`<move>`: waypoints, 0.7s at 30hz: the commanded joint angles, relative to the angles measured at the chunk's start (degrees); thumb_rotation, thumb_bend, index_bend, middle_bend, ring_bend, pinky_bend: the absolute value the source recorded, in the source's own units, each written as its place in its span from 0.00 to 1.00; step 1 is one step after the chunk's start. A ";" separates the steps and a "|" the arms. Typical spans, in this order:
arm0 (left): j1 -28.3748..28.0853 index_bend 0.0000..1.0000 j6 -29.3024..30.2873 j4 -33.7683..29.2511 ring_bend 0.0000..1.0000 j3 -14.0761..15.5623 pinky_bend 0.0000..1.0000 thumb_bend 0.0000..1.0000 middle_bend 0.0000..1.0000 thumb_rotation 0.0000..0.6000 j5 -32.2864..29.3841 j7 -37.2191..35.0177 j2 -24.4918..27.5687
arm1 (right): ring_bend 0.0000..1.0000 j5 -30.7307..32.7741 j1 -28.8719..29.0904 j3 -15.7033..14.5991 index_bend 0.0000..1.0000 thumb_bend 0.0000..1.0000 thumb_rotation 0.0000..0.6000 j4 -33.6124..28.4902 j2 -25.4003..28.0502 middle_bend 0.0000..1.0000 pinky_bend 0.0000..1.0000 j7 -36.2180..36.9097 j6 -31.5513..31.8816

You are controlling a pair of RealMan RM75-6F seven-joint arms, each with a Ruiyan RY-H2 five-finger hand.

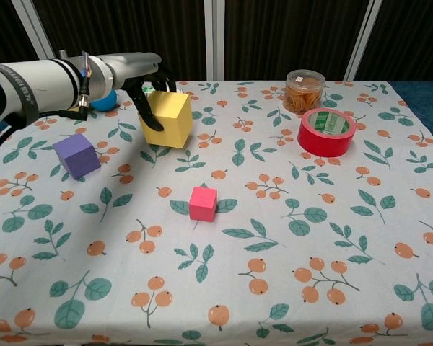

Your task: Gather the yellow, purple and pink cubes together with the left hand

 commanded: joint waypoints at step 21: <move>6.49 0.23 11.69 -19.33 0.10 4.09 0.12 0.10 0.11 1.00 -5.03 3.91 12.25 | 0.00 -1.81 -0.42 -0.46 0.00 0.22 1.00 0.66 -0.30 0.04 0.04 0.93 1.44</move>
